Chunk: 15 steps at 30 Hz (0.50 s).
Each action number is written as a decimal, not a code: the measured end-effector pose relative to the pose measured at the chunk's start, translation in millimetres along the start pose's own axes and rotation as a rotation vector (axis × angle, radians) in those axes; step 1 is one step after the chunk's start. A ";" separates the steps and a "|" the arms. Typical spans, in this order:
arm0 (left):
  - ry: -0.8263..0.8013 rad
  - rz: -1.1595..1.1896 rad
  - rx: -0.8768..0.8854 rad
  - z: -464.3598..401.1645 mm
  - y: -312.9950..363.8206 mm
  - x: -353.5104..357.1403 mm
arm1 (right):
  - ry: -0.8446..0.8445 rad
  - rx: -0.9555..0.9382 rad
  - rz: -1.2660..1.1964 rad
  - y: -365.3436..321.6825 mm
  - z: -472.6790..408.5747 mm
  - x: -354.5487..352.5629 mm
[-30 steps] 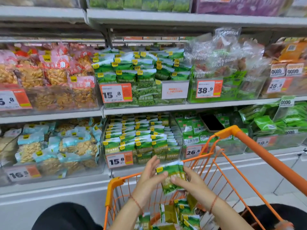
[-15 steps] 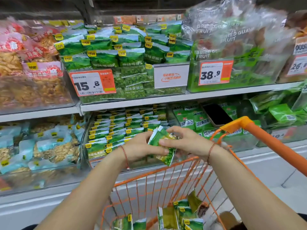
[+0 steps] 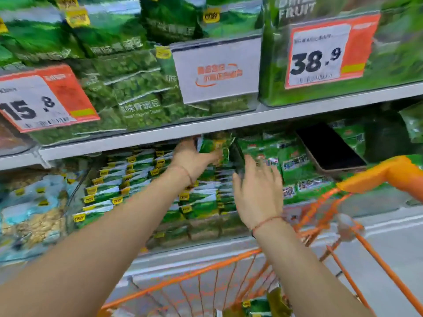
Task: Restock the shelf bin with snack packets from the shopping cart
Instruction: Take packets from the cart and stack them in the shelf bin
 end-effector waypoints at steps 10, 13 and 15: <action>-0.180 -0.395 0.139 -26.6 5.2 30.8 | -0.035 0.016 -0.076 2.8 1.6 2.3; -0.354 -0.530 0.218 -31.3 12.8 42.1 | 0.004 0.014 -0.069 2.6 2.0 3.6; -0.447 -0.596 0.250 -33.6 15.0 51.1 | 0.021 0.016 -0.068 2.1 1.9 2.8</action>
Point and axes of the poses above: each hand's wrist, its own z-axis away from the middle knuckle, its own x-axis out of the palm, y = z × x, the point moved 5 cm from there along -z, towards the middle knuckle, and after that the axes turned 12 degrees about y, right-handed, at the moved point
